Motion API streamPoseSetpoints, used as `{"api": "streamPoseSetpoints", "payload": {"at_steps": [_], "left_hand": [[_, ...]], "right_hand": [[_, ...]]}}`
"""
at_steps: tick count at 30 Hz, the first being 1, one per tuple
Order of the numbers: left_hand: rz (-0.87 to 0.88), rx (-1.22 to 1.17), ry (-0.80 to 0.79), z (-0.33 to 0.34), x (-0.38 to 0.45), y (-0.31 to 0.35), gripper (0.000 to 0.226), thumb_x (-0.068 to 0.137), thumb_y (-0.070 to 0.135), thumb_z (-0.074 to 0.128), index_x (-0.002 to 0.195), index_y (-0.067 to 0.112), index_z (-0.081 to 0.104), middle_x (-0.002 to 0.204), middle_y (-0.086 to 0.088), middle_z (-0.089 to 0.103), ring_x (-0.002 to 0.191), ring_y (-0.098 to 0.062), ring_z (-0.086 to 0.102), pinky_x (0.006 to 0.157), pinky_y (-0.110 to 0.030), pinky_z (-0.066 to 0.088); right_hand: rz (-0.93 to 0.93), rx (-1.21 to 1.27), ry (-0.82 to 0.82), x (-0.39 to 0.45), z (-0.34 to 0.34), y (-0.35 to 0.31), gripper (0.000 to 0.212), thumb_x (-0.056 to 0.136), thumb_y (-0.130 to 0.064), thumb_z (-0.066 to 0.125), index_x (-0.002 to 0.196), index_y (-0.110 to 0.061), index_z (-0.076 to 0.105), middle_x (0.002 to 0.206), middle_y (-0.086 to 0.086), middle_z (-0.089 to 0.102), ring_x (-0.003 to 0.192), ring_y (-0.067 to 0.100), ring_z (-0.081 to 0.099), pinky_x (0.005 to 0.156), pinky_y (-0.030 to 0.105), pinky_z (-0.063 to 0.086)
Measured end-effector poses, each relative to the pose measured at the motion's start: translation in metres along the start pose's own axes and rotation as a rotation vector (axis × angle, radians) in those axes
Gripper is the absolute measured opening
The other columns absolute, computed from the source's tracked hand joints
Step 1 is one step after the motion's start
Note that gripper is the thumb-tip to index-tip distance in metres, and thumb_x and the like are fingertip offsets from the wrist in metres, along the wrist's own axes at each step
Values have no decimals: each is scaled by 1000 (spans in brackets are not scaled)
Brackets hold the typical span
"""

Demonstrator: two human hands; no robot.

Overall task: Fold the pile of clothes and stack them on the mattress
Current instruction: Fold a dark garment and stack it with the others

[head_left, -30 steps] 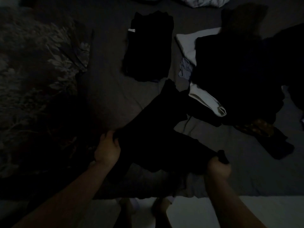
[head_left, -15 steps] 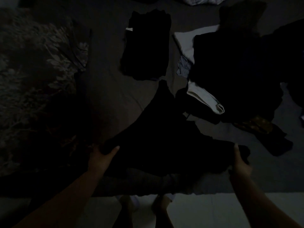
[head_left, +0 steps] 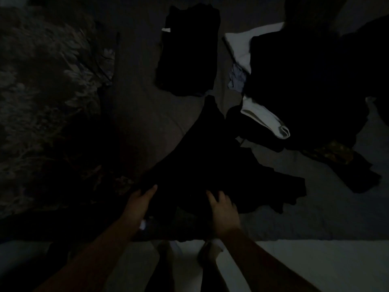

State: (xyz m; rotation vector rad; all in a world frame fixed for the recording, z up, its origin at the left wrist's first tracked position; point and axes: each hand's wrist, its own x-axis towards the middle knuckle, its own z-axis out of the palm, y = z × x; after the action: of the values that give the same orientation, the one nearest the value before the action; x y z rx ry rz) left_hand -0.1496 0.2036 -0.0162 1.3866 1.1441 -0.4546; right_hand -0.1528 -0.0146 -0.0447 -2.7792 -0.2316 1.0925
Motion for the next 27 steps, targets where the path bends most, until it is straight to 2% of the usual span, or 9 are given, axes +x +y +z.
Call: {"api": "streamPoseSetpoints", "payload": {"at_steps": [4,9,11,13,15,18,21,24,27], "left_hand": [[-54,-207,-185,-3,9,20,67,71,44,74,124,6,58,124,-11,61,102,-24,64,90,-35,50],[764,749,428,-10,-5,0,78,74,54,69,135,14,42,135,-18,43,126,-34,39,106,-43,35],[1130,1027,262,-8,-5,-21,79,68,51,68,135,18,42,128,-14,49,121,-31,42,99,-44,39],[1096,1285,-81,2,-4,-38,104,60,50,74,145,29,18,133,-9,49,125,-27,43,101,-41,41],[856,1476,-187,17,2,-47,115,65,50,72,147,36,-8,153,-8,25,140,-29,25,112,-43,26],[639,1544,-94,31,13,-40,114,71,60,65,146,34,-17,158,-8,3,145,-31,4,117,-49,9],[871,1544,-23,35,14,-25,124,50,65,76,149,29,11,148,-19,34,138,-37,30,110,-55,26],[1273,1607,-265,40,12,-33,106,42,46,81,138,26,40,141,-16,47,131,-35,43,108,-52,30],[1335,1893,-560,49,5,-43,85,71,39,70,145,23,31,154,-10,25,144,-31,14,112,-55,-2]], "right_hand": [[-58,48,131,12,-16,1,44,91,-22,52,135,-16,49,142,12,36,130,31,34,104,36,33],[83,841,202,20,-49,11,26,90,-1,52,115,-4,61,109,11,64,96,19,58,79,13,44],[145,1120,109,21,-75,18,20,93,-1,49,108,-4,61,98,8,63,89,17,58,72,14,45],[172,1219,-61,28,-96,32,20,94,-9,47,106,-5,63,94,9,64,86,21,60,73,26,47],[168,990,-120,39,-102,49,18,92,-21,52,104,-12,62,93,6,62,85,21,59,75,29,46],[190,432,226,52,-89,72,28,84,-31,61,105,-13,57,100,13,56,89,30,55,76,38,44],[85,203,489,38,-69,73,23,88,-25,61,97,-3,58,97,19,58,90,37,56,66,36,42],[-54,274,216,16,-38,61,61,85,-64,42,108,-10,61,102,12,65,91,30,63,65,30,46],[-61,179,14,7,-6,60,78,84,-54,55,147,-17,28,144,9,37,128,28,42,93,34,45]]}}
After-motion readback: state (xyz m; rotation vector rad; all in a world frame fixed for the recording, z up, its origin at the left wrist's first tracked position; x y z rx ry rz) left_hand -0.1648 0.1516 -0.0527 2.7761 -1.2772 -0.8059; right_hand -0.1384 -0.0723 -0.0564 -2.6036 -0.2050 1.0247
